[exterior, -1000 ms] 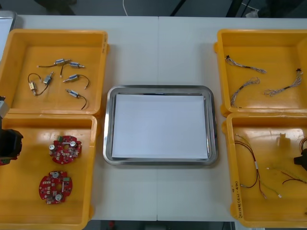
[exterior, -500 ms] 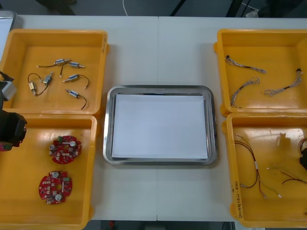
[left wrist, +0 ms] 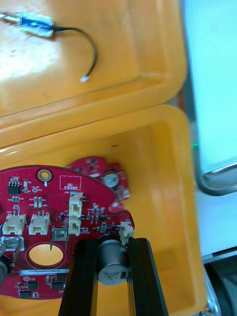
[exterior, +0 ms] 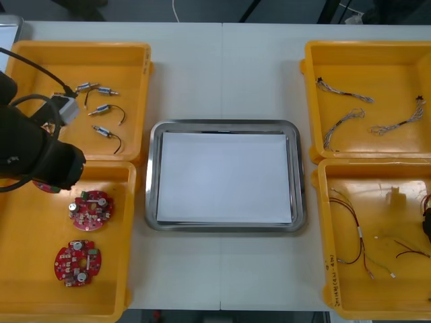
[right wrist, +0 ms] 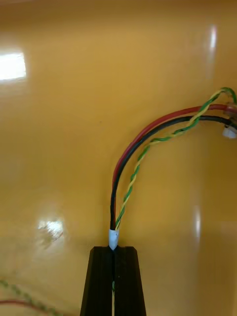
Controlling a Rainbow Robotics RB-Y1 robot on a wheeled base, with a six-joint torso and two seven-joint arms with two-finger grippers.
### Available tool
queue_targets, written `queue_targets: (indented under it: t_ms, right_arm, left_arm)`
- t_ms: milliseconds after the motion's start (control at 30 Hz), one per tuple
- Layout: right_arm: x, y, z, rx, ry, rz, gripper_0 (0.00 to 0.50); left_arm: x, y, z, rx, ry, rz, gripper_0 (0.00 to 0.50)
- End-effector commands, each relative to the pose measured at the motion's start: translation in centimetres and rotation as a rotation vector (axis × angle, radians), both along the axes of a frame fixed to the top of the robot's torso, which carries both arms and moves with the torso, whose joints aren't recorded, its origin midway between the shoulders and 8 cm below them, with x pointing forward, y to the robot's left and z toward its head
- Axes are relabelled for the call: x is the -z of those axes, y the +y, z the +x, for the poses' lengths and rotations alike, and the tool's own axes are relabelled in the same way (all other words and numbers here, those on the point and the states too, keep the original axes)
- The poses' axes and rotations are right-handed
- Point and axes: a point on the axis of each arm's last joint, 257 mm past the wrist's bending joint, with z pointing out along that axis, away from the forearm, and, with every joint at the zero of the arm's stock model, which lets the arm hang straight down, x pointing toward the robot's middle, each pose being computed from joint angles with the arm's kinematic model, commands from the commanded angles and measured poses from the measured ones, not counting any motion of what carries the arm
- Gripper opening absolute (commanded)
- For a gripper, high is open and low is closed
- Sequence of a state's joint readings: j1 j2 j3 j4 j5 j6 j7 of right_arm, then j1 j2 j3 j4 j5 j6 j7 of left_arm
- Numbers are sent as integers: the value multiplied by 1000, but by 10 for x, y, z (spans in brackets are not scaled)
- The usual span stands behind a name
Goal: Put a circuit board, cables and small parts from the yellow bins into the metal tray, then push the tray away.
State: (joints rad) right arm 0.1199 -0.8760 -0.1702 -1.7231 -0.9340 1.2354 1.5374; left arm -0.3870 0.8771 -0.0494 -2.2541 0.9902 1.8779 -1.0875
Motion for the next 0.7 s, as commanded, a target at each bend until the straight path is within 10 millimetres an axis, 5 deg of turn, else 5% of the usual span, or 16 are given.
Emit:
queue_targets:
  t_ms: [33, 467, 700]
  right_arm:
    - [-49, -11, -6, -62, -17, -68, 0]
    - [-135, -8, -30, -126, 21, -161, 0]
    - [-171, 18, -40, -236, 42, -234, 0]
  left_arm:
    - [-16, -52, 9, -51, -37, -92, 2]
    - [2, -152, 8, -11, -44, -115, 3]
    - [20, -185, 0, 18, -32, -108, 3]
